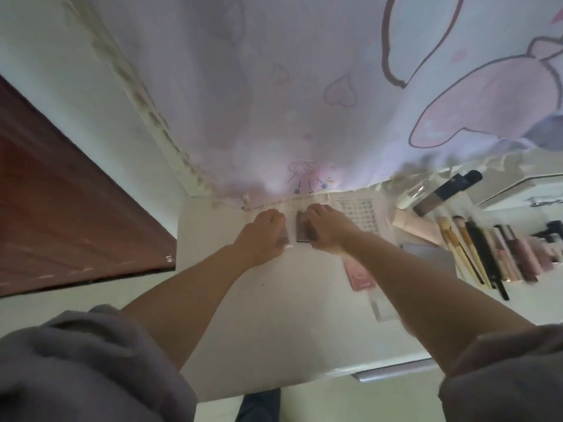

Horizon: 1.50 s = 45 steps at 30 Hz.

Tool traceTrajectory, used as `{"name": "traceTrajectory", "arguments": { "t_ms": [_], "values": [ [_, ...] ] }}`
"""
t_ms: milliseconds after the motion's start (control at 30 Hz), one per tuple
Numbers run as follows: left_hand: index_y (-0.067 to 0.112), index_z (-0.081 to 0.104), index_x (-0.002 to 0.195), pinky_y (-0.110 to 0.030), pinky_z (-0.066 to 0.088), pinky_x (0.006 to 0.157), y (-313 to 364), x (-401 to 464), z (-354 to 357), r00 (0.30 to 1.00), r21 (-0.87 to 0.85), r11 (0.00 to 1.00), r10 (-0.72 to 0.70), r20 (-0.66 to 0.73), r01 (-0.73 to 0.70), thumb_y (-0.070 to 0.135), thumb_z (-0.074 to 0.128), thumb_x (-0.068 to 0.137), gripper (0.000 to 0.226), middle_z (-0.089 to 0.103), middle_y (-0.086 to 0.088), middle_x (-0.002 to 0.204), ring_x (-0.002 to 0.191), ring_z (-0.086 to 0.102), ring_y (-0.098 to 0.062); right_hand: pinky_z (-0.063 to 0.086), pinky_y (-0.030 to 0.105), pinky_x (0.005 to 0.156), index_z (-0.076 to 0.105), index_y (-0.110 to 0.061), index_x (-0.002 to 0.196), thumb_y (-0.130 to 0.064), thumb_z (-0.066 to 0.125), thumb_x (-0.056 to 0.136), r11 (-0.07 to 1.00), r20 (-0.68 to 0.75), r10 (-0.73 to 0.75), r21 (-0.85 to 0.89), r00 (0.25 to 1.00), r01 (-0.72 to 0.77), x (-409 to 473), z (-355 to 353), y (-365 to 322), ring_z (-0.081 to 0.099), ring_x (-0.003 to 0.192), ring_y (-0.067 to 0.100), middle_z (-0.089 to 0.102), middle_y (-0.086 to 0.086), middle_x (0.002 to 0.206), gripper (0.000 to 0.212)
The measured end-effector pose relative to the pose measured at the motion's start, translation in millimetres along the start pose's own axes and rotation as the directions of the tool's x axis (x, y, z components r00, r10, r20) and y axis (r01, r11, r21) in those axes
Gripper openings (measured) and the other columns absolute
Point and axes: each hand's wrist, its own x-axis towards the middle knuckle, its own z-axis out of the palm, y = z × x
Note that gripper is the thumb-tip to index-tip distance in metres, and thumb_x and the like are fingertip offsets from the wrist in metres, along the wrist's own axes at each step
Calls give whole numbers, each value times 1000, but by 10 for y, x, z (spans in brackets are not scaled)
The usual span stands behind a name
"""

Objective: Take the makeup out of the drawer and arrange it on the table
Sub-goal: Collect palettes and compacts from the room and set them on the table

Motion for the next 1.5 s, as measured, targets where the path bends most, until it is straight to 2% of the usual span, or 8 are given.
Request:
{"name": "traceTrajectory", "arguments": {
  "t_ms": [267,433,533,767,933,1067,1267,1500],
  "values": [
    [13,40,123,-37,33,97,-102,73,89,999,198,979,35,27,-39,42,63,78,59,38,-4,135,125,38,-23,18,38,113,33,-15,138,-38,62,83,998,58,56,21,997,-57,-14,35,-5,29,136,26,23,6,151,67],
    [13,45,123,-36,34,99,196,133,-126,985,226,964,161,-68,-142,42,56,84,50,45,-3,132,124,42,-22,19,40,113,45,-16,130,-40,49,91,975,-139,203,124,969,-187,-473,-171,6,32,135,26,31,5,150,46],
    [13,47,124,-39,36,100,644,160,-232,955,158,955,271,-124,-250,39,52,89,44,51,-4,129,119,48,-23,12,45,115,41,-18,136,-44,37,97,937,-293,349,110,890,-331,-1044,-207,82,29,138,22,31,4,150,47],
    [22,26,145,-42,25,109,2112,-316,26,814,212,813,571,-108,-543,46,30,96,55,42,-3,142,130,38,-21,-7,52,115,9,-27,149,-53,1,92,664,-348,721,99,600,-741,-3038,98,104,5,146,20,11,2,158,63],
    [13,30,145,-56,32,101,3197,-1270,518,654,282,661,745,-130,-696,51,23,92,66,52,-17,132,122,49,-31,-8,53,112,20,-23,149,-49,15,95,417,-360,873,204,328,-886,-4674,598,-416,11,146,24,18,7,157,60],
    [21,-5,149,-55,13,112,3919,-2197,1187,536,277,498,840,81,-822,53,20,95,68,21,-12,153,142,19,-26,-7,57,111,26,-21,148,-49,15,94,197,-266,955,248,129,-949,-5895,1175,-1133,12,146,24,19,8,157,62],
    [30,-21,144,-54,-2,113,4804,-3785,2057,217,150,176,922,322,-973,56,9,94,65,0,-5,158,145,-1,-21,-15,52,111,9,-25,150,-51,12,96,-202,-56,972,312,-230,-928,-7421,2168,-2364,-4,146,19,3,2,160,60],
    [28,-15,147,-52,-7,113,5561,-5445,2921,-181,4,-207,864,470,-978,56,13,94,65,2,-3,157,144,0,-19,-14,54,113,8,-27,151,-49,18,98,-628,171,771,363,-613,-688,-8513,2986,-3771,-8,146,17,-3,1,160,58]
  ]
}}
